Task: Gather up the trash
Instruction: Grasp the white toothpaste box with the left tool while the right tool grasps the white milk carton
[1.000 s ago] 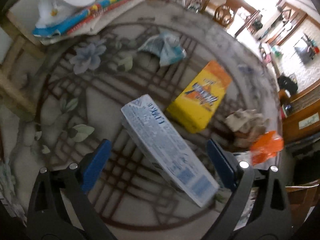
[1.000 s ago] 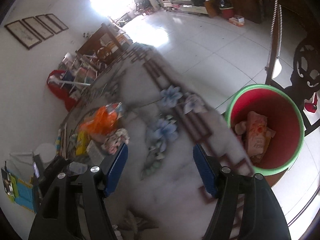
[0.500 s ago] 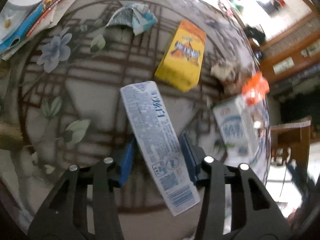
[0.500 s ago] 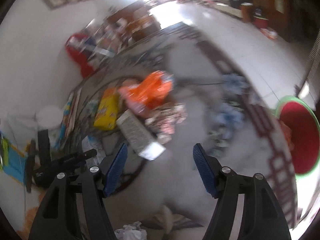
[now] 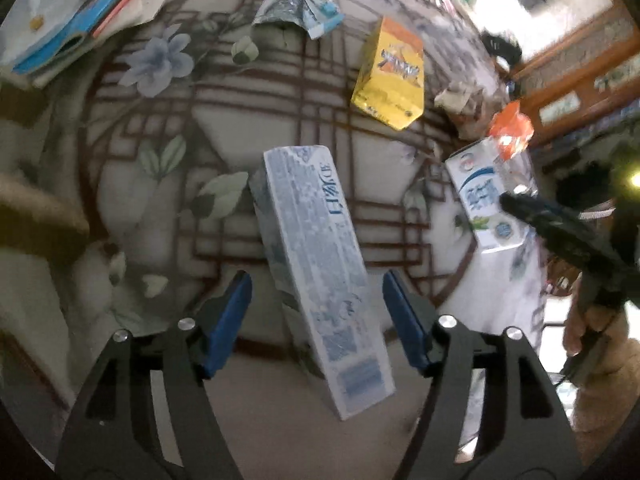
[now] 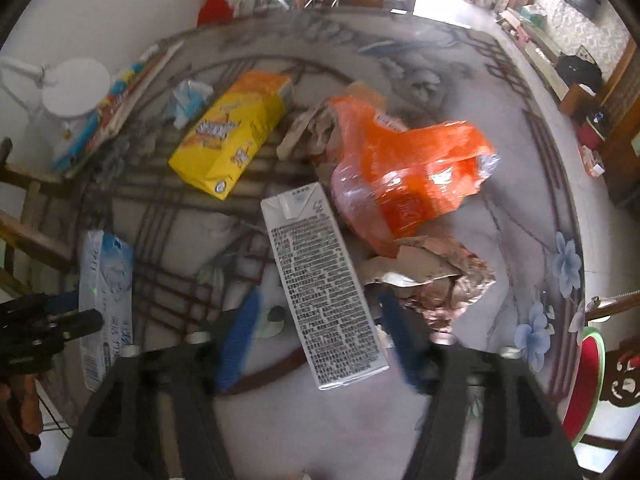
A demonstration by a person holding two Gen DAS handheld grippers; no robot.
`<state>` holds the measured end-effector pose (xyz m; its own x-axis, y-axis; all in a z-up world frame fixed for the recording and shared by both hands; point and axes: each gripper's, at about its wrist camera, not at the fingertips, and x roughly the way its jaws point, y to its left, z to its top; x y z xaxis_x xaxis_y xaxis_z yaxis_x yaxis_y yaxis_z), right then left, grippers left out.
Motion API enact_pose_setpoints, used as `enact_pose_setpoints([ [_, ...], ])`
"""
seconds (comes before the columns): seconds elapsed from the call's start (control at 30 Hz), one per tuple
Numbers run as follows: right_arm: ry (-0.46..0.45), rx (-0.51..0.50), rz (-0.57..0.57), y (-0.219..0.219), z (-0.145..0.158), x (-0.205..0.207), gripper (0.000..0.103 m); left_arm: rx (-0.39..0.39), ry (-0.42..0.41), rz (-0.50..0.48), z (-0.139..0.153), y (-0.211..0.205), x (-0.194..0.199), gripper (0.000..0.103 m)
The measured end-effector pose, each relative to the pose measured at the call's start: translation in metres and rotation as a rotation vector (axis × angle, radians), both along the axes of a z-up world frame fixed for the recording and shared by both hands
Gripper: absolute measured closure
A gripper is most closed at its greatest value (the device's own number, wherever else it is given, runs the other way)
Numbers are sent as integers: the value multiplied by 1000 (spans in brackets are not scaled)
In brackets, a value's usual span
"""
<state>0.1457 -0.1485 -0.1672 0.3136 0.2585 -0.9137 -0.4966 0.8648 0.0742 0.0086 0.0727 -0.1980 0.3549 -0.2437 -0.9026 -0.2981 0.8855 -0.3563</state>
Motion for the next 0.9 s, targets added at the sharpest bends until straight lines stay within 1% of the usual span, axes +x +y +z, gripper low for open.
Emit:
enact_pose_setpoints([
  [0.07,27,15,7,1,-3,0,62,-10,-26,50,1,-4,-5,26],
  [0.1,38,24,7,1,-4,-1,62,1,-32,60,0,-7,-7,25],
  [0.2,73,49,-1,0,-5,-2,62,115,-30,49,-2,-21,-4,23],
  [0.23,77,52,-4,1,-3,-3,62,145,-35,27,-1,-26,-3,22],
  [0.3,77,53,-12,2,-3,-4,60,191,-25,-9,-1,-31,4,21],
  [0.33,77,54,-16,3,-3,-5,60,192,-25,-21,-1,-31,6,21],
  [0.37,78,55,-17,4,-3,-5,60,164,-23,-26,-2,-30,7,21],
  [0.43,74,48,-24,6,-4,-6,53,102,7,-2,-7,-24,11,21],
  [0.47,64,39,-29,7,-5,-6,45,94,16,2,-9,-23,12,21],
  [0.5,55,32,-33,8,-4,-7,38,104,19,1,-10,-23,13,21],
  [0.53,43,23,-37,9,-4,-7,37,123,21,-5,-10,-24,14,21],
  [0.57,35,17,-38,10,-4,-8,37,147,22,-20,-10,-27,14,21],
  [0.67,12,15,-41,11,-5,-9,37,163,10,-50,-10,-33,14,21],
  [0.83,26,22,-22,14,-10,-14,40,155,11,-79,-14,-44,20,21],
  [0.87,26,23,-19,14,-10,-15,50,152,10,-79,-15,-45,20,21],
  [0.9,31,24,-17,15,-11,-15,64,147,7,-78,-15,-46,19,21],
])
